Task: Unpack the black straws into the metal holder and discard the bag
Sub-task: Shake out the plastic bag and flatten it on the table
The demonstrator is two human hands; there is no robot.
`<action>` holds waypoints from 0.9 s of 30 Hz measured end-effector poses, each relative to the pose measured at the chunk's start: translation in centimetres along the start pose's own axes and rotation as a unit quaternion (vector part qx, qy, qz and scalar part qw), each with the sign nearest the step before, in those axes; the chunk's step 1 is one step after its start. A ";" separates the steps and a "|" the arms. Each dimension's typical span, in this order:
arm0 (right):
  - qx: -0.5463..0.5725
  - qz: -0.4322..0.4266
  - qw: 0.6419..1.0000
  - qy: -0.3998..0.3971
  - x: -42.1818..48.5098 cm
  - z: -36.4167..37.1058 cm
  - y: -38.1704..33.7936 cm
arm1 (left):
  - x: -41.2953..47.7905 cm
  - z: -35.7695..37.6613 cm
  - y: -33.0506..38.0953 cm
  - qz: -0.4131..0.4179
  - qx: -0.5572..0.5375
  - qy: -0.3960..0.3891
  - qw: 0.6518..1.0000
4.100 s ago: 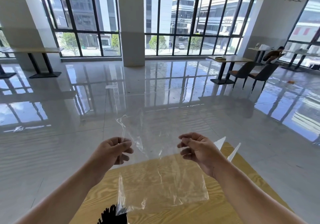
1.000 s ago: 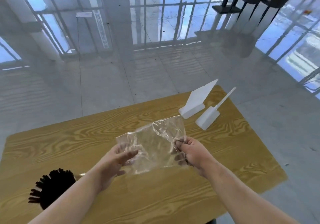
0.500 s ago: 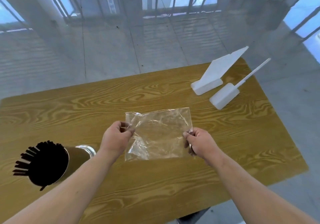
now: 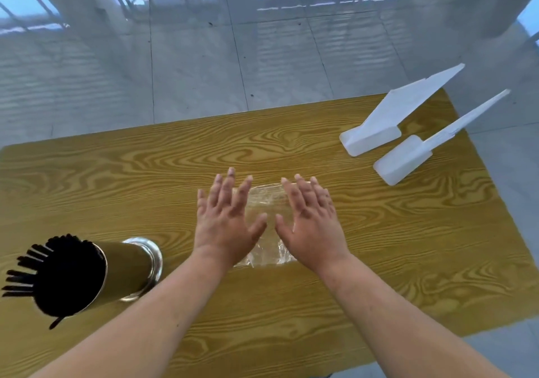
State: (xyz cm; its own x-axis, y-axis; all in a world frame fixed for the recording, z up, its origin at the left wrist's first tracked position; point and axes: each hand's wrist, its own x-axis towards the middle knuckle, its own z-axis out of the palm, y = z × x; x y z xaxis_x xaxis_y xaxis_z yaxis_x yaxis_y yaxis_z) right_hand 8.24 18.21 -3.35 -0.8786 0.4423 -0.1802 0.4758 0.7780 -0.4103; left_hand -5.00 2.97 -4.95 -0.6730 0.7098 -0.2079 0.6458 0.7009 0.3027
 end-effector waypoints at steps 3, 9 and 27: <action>-0.064 -0.013 0.995 -0.079 0.9 2.3 0.7 | -0.1 3.1 -1.0 -0.012 0.044 -0.077 0.996; -0.092 -0.020 0.995 -0.041 0.5 6.7 2.7 | -0.8 7.3 -2.8 0.020 0.073 0.000 0.997; -0.128 -0.048 0.990 0.025 0.7 8.7 3.5 | -0.8 7.8 -3.2 0.037 0.093 0.017 0.995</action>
State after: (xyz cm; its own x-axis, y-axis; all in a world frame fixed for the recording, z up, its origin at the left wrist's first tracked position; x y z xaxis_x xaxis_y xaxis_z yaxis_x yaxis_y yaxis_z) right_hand 8.92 17.38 -12.66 -0.9205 0.3763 -0.1049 0.3898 0.9027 -0.1824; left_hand -3.71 0.67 -12.96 -0.6306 0.7597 -0.1590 0.7477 0.6495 0.1383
